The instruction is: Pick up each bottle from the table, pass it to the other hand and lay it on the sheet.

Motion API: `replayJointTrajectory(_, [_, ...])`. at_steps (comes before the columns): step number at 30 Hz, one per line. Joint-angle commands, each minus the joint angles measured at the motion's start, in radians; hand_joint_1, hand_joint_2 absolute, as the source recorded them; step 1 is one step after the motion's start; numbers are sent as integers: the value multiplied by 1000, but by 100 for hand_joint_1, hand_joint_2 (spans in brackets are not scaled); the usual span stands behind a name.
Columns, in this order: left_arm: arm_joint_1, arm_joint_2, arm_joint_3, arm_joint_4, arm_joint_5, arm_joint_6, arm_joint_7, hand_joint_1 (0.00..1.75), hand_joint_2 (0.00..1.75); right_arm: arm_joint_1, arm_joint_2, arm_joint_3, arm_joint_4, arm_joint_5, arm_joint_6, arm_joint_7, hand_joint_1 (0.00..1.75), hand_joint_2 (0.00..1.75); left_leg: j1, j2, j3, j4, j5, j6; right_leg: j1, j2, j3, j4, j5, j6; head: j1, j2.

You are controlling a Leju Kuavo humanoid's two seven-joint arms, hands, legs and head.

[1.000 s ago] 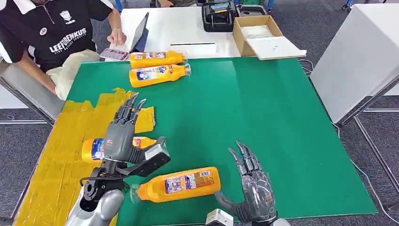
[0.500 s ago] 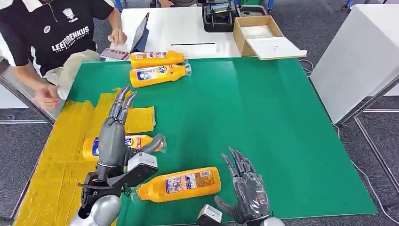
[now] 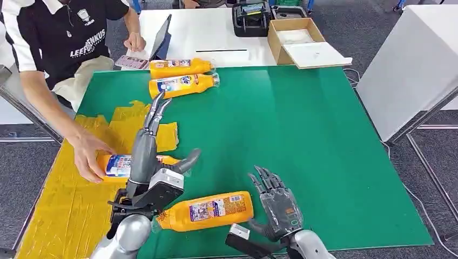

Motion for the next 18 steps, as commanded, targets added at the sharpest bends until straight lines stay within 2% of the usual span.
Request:
replayJointTrajectory(1, [-34,-17,10,70,4,-3,-2,0,175,-48,2,-14,113,-3,-5,-6,0,175,0,0,3,-1,-1,-1,0,-2,3,-1,-1,0,0,0])
replayJointTrajectory(3, [-34,-17,10,70,4,-3,-2,0,175,-48,2,-14,113,-3,-5,-6,0,175,-1,-1,8,-1,-3,-3,-1,-3,8,0,-3,0,0,0])
replayJointTrajectory(4, [-34,-17,10,70,4,-3,-2,0,175,-48,2,-14,113,-3,-5,-6,0,175,0,0,3,-1,-1,-1,0,-2,3,-1,-1,0,0,0])
replayJointTrajectory(6, [-24,-38,37,63,47,11,-26,0,175,-64,2,-15,119,16,-9,-8,0,175,-1,0,4,-1,-2,-2,0,-2,4,0,-2,0,0,0])
replayJointTrajectory(7, [-20,-43,47,62,78,16,-49,0,175,-83,4,-11,139,43,-26,-13,0,175,0,0,3,-1,-1,-1,0,-1,3,0,-1,0,0,0])
replayJointTrajectory(8, [-15,-46,56,58,114,21,-73,0,175,-104,9,-6,167,69,-46,-23,0,175,-1,0,8,1,-4,-3,-1,-3,8,1,-4,0,0,0])
replayJointTrajectory(9, [-9,-50,65,56,143,30,-94,0,175,-119,19,-13,188,68,-49,-28,0,175,0,2,3,-1,-2,-2,0,0,3,-1,-1,0,0,0])
replayJointTrajectory(11, [7,-55,77,44,226,58,-158,0,175,-163,39,-7,269,98,-97,-50,0,175,-1,4,5,-1,-2,-2,0,2,5,-1,-1,0,0,0])
replayJointTrajectory(16, [11,-53,58,44,262,62,-195,0,175,-201,64,-1,358,119,-118,-58,0,175,0,2,3,-1,-1,-2,0,0,3,-1,0,0,0,0])
replayJointTrajectory(18, [2,-55,49,57,270,58,-199,0,175,-223,62,11,400,127,-129,-54,0,175,-1,2,7,-1,-2,-3,-1,-1,7,-1,-2,0,0,0])
